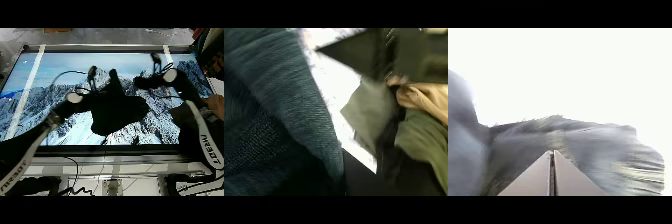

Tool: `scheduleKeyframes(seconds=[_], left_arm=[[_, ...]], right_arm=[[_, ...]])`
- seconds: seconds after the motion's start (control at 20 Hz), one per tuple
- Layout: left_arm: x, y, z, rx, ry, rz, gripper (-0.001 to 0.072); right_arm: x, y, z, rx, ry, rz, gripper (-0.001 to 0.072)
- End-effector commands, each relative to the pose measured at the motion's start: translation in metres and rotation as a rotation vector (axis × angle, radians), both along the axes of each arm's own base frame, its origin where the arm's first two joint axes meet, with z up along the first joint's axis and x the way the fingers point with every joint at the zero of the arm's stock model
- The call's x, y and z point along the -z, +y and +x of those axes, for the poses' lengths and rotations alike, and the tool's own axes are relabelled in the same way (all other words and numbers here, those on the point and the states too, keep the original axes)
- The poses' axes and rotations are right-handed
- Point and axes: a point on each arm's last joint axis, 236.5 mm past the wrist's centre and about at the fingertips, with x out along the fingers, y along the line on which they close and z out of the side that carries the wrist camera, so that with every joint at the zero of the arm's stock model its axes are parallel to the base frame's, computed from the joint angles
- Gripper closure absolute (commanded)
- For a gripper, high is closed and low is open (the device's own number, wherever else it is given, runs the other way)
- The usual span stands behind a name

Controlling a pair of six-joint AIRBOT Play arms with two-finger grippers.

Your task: Fold the clothes and pants, and hang the long-sleeved shirts on hangers.

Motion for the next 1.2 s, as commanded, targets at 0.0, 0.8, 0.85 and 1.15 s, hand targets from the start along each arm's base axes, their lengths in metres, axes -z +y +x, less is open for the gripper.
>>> scheduleKeyframes(seconds=[0.0, 0.8, 0.85, 1.15], left_arm=[[0.024, -0.046, 0.001, -0.096, -0.053, 0.051, 0.0152], [-0.020, 0.034, 0.065, -0.261, -0.106, 0.009, -0.0004], [-0.020, 0.033, 0.064, -0.250, -0.102, 0.006, -0.0004], [-0.020, 0.033, 0.064, -0.250, -0.102, 0.006, -0.0004]], right_arm=[[-0.019, -0.065, -0.002, 0.102, -0.002, -0.014, 0.0682], [0.073, -0.033, -0.042, -0.287, 0.211, -0.051, 0.0008], [0.077, -0.028, -0.046, -0.299, 0.228, -0.076, 0.0010], [0.107, -0.015, -0.051, -0.273, 0.305, -0.179, 0.0027]])
